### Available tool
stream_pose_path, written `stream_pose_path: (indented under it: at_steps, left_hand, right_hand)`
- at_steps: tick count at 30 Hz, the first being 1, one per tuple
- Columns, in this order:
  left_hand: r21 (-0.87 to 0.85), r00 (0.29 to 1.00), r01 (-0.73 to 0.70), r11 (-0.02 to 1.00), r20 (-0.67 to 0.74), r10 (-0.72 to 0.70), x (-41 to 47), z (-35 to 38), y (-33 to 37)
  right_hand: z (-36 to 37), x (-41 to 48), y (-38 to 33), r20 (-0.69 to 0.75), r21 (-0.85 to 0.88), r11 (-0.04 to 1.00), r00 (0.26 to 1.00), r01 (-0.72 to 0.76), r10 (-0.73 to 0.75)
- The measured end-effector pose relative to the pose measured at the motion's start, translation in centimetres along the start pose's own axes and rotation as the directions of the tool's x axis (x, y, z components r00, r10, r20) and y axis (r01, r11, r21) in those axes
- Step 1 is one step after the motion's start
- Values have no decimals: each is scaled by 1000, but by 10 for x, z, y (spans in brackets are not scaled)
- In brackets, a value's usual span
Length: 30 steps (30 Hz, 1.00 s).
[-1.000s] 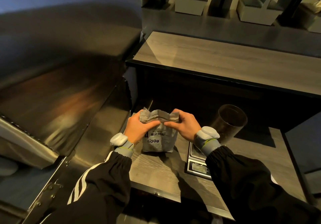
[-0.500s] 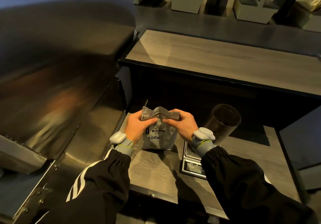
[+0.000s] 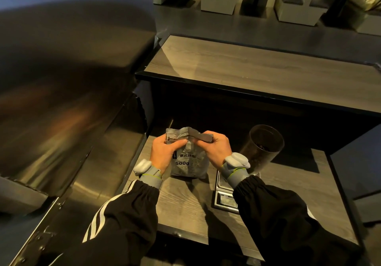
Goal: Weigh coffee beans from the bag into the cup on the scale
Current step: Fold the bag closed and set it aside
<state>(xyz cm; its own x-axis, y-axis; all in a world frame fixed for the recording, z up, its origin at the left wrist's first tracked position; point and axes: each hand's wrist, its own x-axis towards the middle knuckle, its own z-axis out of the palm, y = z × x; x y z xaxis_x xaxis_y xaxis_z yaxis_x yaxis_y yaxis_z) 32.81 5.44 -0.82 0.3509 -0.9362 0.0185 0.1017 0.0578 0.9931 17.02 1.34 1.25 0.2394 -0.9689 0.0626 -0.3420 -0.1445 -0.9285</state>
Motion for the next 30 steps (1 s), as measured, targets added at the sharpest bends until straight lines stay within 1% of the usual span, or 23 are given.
stream_pose_path:
  at_steps: [5, 11, 16, 21, 27, 30]
  left_hand:
    - [31, 999, 2, 1000, 43, -3, -2, -6, -2]
    - [159, 996, -76, 984, 63, 67, -4, -11, -1]
    - [231, 995, -93, 969, 43, 85, -8, -14, -2]
    - [247, 996, -93, 965, 23, 90, -11, -16, 2]
    - [335, 980, -198, 921, 38, 197, -15, -14, 25]
    - [368, 961, -272, 889, 60, 269, -17, -7, 44]
  right_hand:
    - [0, -3, 1, 17, -11, 1000, 1000, -10, 10]
    - [-1, -8, -1, 60, -66, 998, 998, 10, -7]
    - [-2, -12, -4, 75, -97, 995, 997, 2, 6]
    - [-7, -16, -8, 78, -60, 998, 997, 21, -17]
    - [-21, -20, -15, 85, -80, 995, 995, 62, -55]
    - [-35, -24, -23, 65, -74, 991, 992, 109, -104]
